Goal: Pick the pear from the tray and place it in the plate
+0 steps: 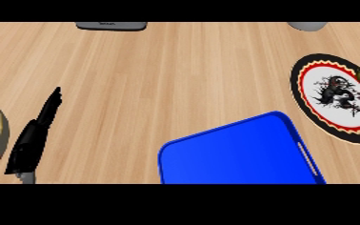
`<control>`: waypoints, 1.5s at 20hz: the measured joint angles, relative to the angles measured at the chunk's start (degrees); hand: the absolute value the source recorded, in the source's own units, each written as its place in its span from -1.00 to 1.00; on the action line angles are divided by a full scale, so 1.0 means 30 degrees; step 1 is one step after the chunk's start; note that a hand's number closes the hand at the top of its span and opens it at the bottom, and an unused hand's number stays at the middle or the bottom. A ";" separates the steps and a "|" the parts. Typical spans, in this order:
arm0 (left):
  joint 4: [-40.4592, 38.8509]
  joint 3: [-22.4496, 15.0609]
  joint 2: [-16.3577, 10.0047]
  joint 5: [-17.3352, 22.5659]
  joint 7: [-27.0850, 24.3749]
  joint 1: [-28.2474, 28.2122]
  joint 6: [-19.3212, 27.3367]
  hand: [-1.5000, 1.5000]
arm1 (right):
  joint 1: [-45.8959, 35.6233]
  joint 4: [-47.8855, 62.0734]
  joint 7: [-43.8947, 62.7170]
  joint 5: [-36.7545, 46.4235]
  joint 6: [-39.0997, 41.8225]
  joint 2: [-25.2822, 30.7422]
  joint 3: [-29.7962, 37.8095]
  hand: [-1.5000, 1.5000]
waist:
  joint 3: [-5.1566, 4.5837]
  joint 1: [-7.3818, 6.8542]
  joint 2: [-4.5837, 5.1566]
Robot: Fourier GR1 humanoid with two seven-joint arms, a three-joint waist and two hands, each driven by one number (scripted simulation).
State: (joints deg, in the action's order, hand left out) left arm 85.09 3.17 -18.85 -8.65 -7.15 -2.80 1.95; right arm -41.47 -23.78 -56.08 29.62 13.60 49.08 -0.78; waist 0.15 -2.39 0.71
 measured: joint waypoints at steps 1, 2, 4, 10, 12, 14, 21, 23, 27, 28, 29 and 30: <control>-0.0031 0.0051 -0.0012 -0.0004 -0.0027 0.0023 0.0004 0.00 | 0.0039 0.0182 0.0037 0.0084 0.0007 -0.0427 -0.0199 1.00 | -0.0007 0.0010 -0.0003; -0.0082 0.0117 -0.0063 0.0013 -0.0200 -0.0080 -0.0047 0.00 | -0.0020 0.0552 0.0266 -0.0053 0.0185 -0.0724 -0.0162 1.00 | -0.0004 0.0008 -0.0003; 0.0139 0.0147 -0.0058 0.0020 -0.0044 -0.0183 -0.0077 0.00 | -0.0341 0.1420 0.0706 -0.0289 0.0349 -0.1250 0.0055 -1.00 | 0.0001 -0.0015 -0.0001; -0.0023 0.0040 0.0337 -0.0298 -0.0123 -0.0079 0.0083 0.00 | -0.1354 0.3542 0.1319 -0.0032 0.0355 -0.2191 0.0195 -1.00 | 0.0009 0.0025 0.0032; -0.0399 0.0256 0.0205 -0.0213 -0.0346 0.0077 -0.0051 0.00 | -0.1486 0.3988 0.1245 -0.0465 0.0356 -0.2406 0.0668 -1.00 | 0.0014 0.0028 0.0059; -0.0362 0.0180 0.0326 -0.0273 -0.0308 0.0080 -0.0021 0.00 | -0.1613 0.4272 0.1213 -0.1110 0.0515 -0.2564 0.1285 -1.00 | 0.0016 0.0051 0.0052; -0.0367 0.0384 0.0214 -0.0222 -0.0374 0.0129 -0.0182 0.00 | -0.2470 0.5656 0.2605 -0.3877 0.1994 -0.1302 0.4019 -1.00 | 0.0029 0.0019 0.0080; -0.0481 0.0432 0.0229 -0.0193 -0.0472 0.0122 -0.0209 0.00 | -0.2505 0.6069 0.3121 -0.4530 0.2710 -0.0522 0.4673 -1.00 | 0.0042 -0.0015 0.0138; -0.0326 0.0364 0.0287 -0.0235 -0.0402 0.0295 -0.0203 0.00 | -0.2535 0.6650 0.4158 -0.5941 0.4167 0.0498 0.6032 -1.00 | 0.0102 -0.0097 0.0248; -0.0297 0.0305 0.0373 -0.0278 -0.0386 0.0251 -0.0148 0.00 | -0.2410 0.6689 0.4289 -0.6226 0.4419 0.0718 0.6303 -1.00 | 0.0119 -0.0106 0.0276; -0.0234 0.0254 0.0432 -0.0278 -0.0372 0.0275 -0.0145 0.00 | -0.2320 0.6704 0.4446 -0.6471 0.4596 0.0874 0.6537 -1.00 | 0.0142 -0.0147 0.0318; -0.0200 0.0232 0.0457 -0.0278 -0.0398 0.0197 -0.0151 0.00 | -0.2237 0.6686 0.4613 -0.6692 0.4833 0.1076 0.6744 -1.00 | 0.0163 -0.0190 0.0346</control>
State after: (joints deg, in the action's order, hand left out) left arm 84.49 3.86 -17.48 -9.48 -8.34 -2.21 1.50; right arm -48.18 -3.72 -42.25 9.55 28.10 52.30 19.46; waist 0.64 -2.96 1.75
